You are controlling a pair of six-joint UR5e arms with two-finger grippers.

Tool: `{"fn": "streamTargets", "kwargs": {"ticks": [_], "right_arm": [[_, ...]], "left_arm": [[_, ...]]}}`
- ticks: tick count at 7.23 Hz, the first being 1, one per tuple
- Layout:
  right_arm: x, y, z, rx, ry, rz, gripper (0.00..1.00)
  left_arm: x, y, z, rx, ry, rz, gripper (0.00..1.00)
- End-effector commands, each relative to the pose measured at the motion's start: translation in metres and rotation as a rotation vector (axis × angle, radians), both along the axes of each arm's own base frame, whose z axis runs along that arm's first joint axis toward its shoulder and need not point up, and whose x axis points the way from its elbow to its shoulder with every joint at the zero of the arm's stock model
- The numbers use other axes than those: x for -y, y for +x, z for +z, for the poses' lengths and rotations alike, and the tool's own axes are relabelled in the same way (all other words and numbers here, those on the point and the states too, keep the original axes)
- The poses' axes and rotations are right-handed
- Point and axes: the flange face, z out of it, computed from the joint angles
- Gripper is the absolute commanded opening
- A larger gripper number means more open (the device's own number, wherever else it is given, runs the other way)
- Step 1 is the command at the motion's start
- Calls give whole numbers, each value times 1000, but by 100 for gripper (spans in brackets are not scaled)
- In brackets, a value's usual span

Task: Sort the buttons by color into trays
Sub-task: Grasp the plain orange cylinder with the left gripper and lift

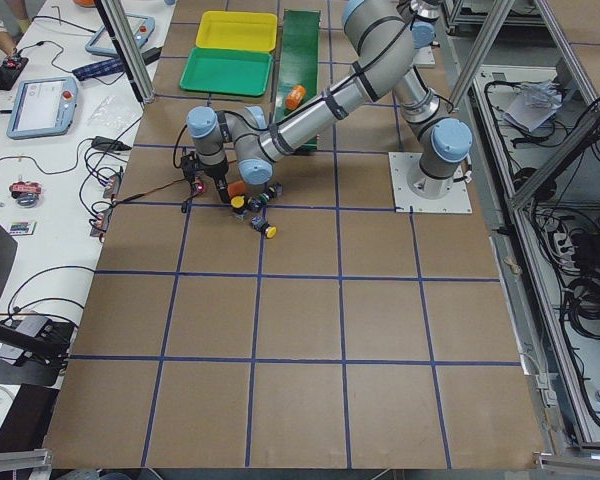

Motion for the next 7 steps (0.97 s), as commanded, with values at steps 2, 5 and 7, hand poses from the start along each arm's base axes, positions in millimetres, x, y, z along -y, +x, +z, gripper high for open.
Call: {"fn": "streamTargets", "kwargs": {"ticks": [2,5,7], "right_arm": [[0,0,0,1,1,1,100],[0,0,0,1,3,-2,100],[0,1,-1,4,6,-3,100]], "left_arm": [[-11,-10,16,-11,15,19,0],[-47,-36,109,-79,67,314,0],[-86,-123,122,-52,124,602,0]]}}
